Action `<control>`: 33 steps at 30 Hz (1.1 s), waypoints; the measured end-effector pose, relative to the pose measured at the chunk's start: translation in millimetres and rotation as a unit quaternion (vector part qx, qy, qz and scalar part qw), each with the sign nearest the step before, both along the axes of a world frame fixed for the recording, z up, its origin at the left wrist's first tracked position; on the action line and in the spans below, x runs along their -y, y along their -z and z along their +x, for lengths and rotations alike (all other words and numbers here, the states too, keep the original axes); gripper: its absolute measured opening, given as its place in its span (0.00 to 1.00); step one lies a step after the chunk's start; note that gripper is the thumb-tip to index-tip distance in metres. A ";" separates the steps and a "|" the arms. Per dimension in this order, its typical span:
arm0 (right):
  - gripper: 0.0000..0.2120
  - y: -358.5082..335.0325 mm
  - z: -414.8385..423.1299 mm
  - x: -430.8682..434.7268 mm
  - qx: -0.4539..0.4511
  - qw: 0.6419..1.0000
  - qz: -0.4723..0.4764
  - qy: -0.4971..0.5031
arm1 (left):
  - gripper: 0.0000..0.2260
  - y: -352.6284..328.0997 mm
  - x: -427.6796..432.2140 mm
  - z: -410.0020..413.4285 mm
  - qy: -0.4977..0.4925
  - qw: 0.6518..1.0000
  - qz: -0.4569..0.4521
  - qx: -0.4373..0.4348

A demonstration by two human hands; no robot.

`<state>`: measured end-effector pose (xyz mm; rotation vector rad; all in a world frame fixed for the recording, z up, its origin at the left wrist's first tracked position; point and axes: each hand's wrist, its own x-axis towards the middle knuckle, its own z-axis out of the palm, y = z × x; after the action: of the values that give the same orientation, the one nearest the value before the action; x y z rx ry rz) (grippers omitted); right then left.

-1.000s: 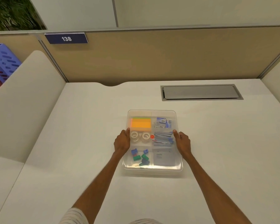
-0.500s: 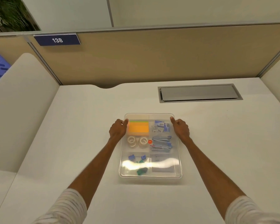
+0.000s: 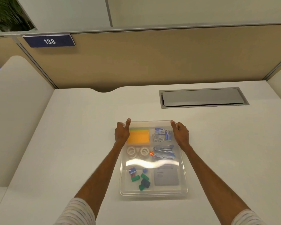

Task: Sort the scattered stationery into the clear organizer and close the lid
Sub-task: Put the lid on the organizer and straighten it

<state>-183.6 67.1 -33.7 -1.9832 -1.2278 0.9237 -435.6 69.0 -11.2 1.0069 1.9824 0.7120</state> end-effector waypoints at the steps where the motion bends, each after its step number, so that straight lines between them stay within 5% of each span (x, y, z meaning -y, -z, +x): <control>1: 0.20 0.8 -0.1 0.2 0.000 1.000 0.003 0.002 | 0.29 1.4 0.6 0.2 0.002 1.000 -0.001 -0.007; 22: 0.21 2.6 -0.7 2.0 0.086 0.996 0.025 0.026 | 0.19 9.9 5.7 -3.6 0.032 0.996 0.069 -0.056; 33: 0.25 9.0 3.2 -3.0 0.074 0.997 -0.006 0.029 | 0.23 14.0 -0.2 -4.2 0.049 0.992 0.050 -0.104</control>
<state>-180.4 70.1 -42.7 -2.1178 -1.2410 0.7690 -439.8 69.2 -25.2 1.2731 2.0745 0.6806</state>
